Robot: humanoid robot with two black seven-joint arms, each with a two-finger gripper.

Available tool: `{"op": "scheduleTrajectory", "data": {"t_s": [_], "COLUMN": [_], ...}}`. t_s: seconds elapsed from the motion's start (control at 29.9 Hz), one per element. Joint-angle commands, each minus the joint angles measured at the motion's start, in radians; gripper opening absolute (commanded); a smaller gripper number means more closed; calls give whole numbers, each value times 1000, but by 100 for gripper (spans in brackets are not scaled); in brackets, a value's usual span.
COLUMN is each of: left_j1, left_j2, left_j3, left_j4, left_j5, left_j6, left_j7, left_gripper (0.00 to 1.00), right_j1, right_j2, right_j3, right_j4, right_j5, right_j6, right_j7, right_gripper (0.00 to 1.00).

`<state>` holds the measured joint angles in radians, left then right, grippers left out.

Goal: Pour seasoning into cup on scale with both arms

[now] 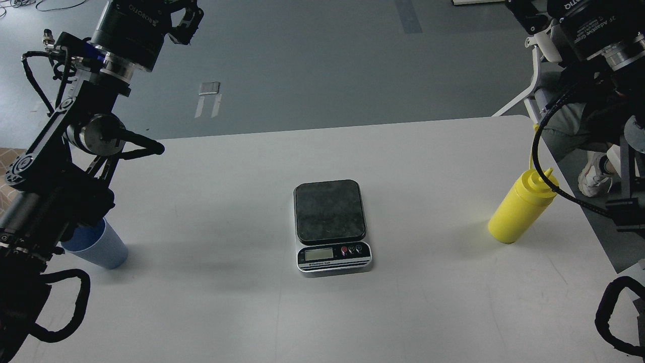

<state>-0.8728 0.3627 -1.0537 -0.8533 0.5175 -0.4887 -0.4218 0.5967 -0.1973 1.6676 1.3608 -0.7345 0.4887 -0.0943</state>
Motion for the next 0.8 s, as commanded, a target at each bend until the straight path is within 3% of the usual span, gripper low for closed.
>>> {"op": "scheduleTrajectory", "data": {"t_s": [0.0,0.17,0.37,0.57,0.77], "left_j1": [-34,-58,-126,-163,-181], "left_j2": [-7,-47,-93,-110,-105], "left_j3": [14,23,208,247,242], "left_j4": [11,8,30,34,19], "left_j5": [-2,9,12,18,133], "left_j6": [0,0,0,0,0], "left_j7": [8,9,0,-5,-49], "left_gripper": [98,98,98,98,98], "right_j1": [3,2,0,-11,-23], "right_j2": [-1,-10,-14,-16,-25], "right_j3": [3,3,3,3,4], "right_j4": [0,6,21,27,26], "right_j5": [1,1,1,0,0], "right_j6": [0,0,0,0,0], "right_j7": [-1,-7,-12,-12,-12], "right_gripper": [99,99,99,99,99]}}
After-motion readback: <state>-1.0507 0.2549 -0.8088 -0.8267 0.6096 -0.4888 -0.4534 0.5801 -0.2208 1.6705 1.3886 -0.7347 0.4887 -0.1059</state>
